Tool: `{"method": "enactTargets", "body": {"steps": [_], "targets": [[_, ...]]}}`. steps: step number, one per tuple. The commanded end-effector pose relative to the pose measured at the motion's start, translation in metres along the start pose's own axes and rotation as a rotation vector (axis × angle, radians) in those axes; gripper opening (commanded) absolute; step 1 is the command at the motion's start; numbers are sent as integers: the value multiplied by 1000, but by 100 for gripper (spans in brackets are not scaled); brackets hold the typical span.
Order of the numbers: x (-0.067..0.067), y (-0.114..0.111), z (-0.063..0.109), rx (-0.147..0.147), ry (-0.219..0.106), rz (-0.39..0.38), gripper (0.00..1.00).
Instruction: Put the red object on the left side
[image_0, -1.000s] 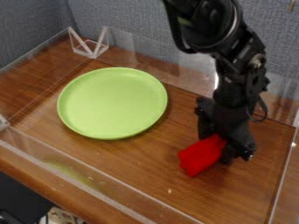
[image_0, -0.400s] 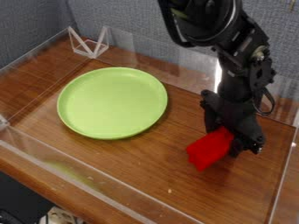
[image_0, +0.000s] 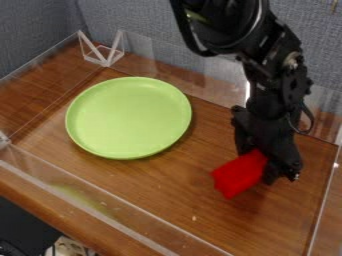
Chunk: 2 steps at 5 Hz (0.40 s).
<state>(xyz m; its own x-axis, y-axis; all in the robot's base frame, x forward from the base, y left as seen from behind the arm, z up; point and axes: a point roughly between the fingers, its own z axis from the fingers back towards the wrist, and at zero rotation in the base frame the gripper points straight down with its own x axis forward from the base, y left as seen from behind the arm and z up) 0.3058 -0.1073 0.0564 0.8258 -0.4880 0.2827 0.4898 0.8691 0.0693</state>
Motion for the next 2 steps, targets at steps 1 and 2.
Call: {"method": "enactTargets", "body": {"steps": [1,2], "targets": [[17,14,12,3,-58,-9,0],[24,20,-3,-20,-44,-22,0]]}}
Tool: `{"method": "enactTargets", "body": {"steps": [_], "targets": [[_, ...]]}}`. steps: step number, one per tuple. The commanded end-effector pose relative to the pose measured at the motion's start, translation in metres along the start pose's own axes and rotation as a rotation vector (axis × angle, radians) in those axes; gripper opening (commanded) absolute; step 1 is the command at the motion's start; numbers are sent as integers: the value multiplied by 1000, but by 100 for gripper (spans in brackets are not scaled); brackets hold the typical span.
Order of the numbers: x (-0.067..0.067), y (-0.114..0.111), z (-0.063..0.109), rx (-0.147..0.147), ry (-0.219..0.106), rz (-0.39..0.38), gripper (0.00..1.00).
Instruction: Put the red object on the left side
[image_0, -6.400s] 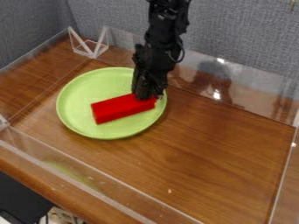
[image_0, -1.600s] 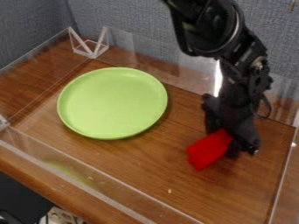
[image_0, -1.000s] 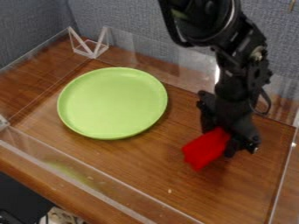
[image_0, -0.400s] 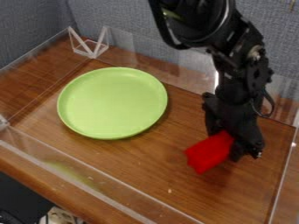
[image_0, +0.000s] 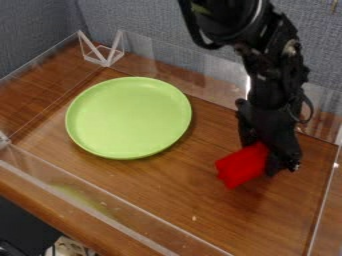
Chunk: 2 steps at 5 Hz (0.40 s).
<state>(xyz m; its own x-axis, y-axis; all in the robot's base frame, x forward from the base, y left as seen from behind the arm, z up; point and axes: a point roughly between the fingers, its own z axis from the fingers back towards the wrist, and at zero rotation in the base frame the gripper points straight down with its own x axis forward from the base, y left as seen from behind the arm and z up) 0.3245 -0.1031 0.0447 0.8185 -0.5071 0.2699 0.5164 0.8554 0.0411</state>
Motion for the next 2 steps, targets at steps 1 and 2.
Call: {"method": "enactTargets", "body": {"steps": [1,2], "targets": [[18,8,8,5,-43,-14,0],[14,-3,20,-1,-31,-49,0]]}}
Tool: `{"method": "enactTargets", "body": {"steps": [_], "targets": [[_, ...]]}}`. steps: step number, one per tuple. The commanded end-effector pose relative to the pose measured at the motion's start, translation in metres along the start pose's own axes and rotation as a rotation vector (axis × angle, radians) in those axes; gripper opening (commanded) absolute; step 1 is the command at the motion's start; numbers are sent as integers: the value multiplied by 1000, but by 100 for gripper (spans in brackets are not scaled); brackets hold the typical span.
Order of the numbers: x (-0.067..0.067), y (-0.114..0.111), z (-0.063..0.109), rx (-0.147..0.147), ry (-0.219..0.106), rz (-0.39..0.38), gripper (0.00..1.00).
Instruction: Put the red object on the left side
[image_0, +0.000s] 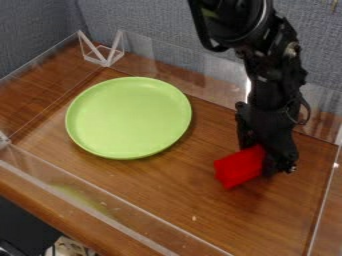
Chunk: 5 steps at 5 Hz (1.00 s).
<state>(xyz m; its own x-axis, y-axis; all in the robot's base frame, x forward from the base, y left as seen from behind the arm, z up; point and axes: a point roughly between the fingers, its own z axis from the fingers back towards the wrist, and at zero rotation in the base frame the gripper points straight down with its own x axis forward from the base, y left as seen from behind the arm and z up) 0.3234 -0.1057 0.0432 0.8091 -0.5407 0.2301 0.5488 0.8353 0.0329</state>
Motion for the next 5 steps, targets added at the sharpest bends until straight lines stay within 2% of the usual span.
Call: {"method": "enactTargets", "body": {"steps": [1,3,4,5], "targets": [[10,-13,36,14,-72,-39,0],[-1,3,2,-32,-56,-117,0],[-5,0,26,14,-36,-16,0],[-1,-9,44,52,-29,76,0]]}}
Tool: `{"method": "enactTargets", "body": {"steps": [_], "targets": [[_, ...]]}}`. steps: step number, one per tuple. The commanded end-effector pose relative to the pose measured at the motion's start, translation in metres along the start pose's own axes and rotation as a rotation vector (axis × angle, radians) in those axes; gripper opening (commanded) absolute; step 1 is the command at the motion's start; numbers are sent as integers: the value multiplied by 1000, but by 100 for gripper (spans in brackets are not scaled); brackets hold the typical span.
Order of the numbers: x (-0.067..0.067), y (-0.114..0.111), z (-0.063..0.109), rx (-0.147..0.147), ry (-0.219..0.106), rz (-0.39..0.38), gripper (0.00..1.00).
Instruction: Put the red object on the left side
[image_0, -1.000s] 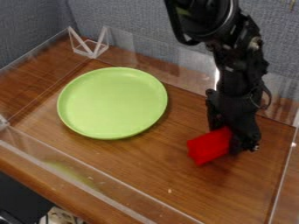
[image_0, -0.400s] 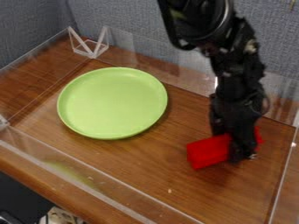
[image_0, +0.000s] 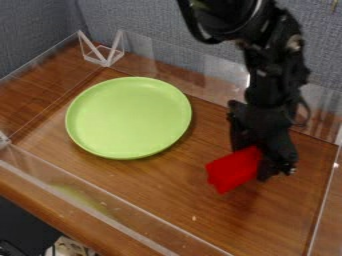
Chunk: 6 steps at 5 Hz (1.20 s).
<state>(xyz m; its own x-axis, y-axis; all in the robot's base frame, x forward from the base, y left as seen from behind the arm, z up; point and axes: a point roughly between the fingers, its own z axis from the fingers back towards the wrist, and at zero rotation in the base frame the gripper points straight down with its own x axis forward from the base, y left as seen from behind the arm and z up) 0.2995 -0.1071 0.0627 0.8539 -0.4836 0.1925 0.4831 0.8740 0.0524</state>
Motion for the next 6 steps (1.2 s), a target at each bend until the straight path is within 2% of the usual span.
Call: {"method": "enactTargets", "body": {"steps": [1,2,3,4,5,6], "targets": [[16,10,16,16,-78,87,0],[7,28,36,46,-94,93,0],[-17,68,58,99,-101,167,0],[-50,107,61,126,-62,246,0],[-86,143,69,139,-34,249,0],[-125,174,77,144,-24,232,0]]}}
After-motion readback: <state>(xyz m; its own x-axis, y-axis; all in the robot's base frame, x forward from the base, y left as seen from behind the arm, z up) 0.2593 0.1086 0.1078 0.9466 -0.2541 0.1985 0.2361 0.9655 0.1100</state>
